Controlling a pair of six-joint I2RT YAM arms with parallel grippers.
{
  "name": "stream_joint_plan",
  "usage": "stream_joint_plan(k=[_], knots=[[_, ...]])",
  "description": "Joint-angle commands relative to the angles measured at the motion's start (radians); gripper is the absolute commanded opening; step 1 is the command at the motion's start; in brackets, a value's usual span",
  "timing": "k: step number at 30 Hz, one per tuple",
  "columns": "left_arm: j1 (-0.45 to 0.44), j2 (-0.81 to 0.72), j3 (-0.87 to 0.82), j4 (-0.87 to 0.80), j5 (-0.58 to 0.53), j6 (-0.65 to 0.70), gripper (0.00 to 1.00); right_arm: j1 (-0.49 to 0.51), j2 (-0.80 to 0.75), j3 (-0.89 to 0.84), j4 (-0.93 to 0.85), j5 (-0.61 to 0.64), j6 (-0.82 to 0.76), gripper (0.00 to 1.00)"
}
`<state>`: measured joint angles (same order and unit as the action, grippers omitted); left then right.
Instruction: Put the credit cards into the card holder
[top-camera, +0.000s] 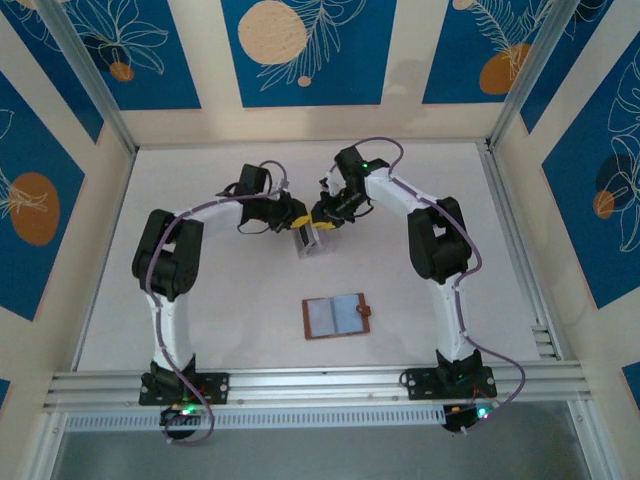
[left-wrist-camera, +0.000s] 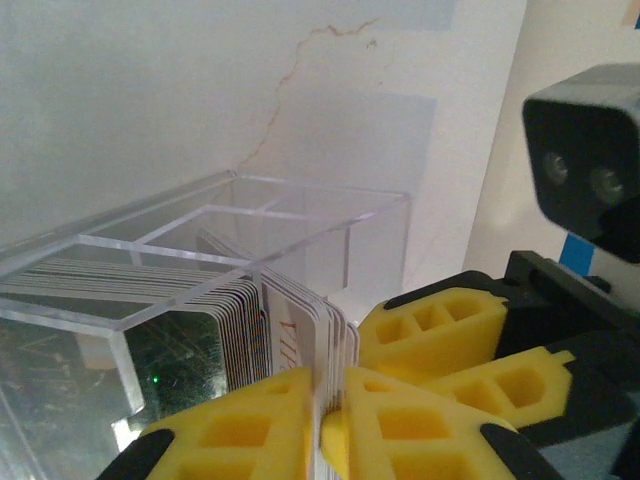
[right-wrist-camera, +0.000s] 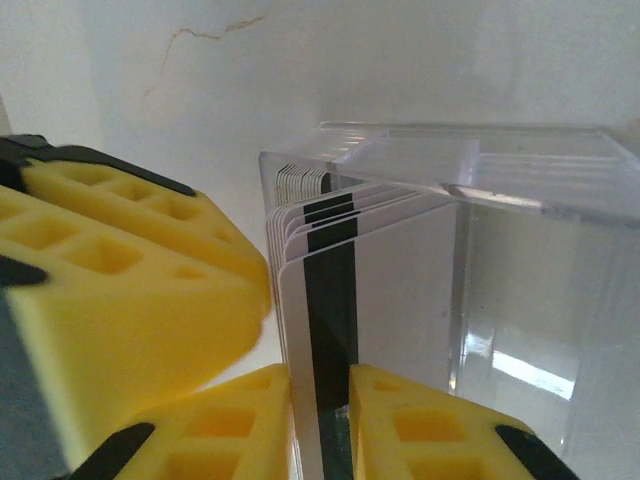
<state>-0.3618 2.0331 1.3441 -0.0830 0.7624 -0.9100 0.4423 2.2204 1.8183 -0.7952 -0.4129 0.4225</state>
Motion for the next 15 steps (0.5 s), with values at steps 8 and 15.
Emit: stream_joint_plan(k=[8,15], knots=[[-0.023,0.023,0.018,-0.014,0.011,0.012,0.15,-0.001,-0.046,-0.025,-0.016,0.01,0.001,0.11],[-0.024,0.022,0.024,-0.043,-0.005,0.033,0.15,-0.007,-0.06,-0.021,-0.057,0.089,-0.011,0.05]])
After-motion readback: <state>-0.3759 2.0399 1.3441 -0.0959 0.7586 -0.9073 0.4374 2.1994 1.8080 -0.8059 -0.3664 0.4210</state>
